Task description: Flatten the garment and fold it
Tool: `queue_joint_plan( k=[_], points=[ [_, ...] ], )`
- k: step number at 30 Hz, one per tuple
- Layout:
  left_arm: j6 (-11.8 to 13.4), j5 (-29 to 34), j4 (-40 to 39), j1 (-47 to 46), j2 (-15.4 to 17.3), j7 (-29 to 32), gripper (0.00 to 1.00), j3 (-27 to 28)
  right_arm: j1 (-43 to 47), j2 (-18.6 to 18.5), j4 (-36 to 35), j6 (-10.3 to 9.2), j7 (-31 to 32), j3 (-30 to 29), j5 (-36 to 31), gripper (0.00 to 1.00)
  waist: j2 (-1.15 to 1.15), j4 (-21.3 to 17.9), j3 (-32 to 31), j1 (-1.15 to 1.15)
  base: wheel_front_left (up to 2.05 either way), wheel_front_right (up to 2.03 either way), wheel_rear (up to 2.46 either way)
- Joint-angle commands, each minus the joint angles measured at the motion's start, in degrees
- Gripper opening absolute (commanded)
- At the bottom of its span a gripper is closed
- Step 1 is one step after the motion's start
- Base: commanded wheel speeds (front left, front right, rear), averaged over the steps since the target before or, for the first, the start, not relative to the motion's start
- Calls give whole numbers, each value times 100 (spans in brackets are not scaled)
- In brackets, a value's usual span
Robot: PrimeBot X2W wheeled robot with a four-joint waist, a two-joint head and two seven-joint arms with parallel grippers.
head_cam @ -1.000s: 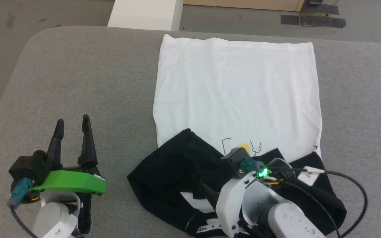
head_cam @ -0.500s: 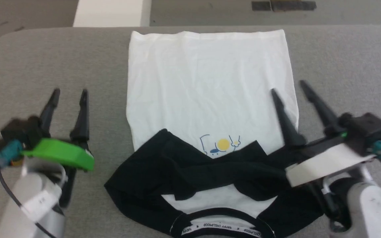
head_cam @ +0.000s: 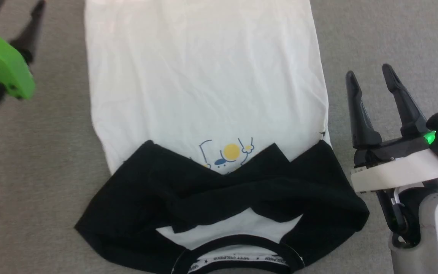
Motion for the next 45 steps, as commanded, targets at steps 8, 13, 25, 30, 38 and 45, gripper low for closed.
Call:
queue_joint_plan(
  k=[8,13,25,30,38,45],
  points=[
    [264,-585,442,-1127,329,1831,100,112,-224,5,-26,-9,-167,176,180,100,0,-955,1168,-1,0,0,0],
    [733,-626,408,-1554,440,2519,100,206,-296,5,-50,-9,-251,283,272,100,0,-1190,1462,-1,0,0,0],
    [1683,-49,280,-1858,891,3567,100,24,-425,5,137,-9,-386,558,507,100,0,-1456,1816,-1,0,0,0],
    [1702,-111,138,-1821,872,3897,0,-89,-841,5,80,-9,-75,689,184,100,0,-1363,1876,-1,0,0,0],
    [1602,-337,-127,-1809,678,4050,0,-190,-2854,-82,498,-9,1490,665,143,100,0,-1081,1876,-1,0,0,0],
    [1350,-321,-248,-2103,423,3787,0,-381,-4997,-6,2399,-9,2951,139,216,100,0,-720,1971,-1,0,0,0]
  ],
)
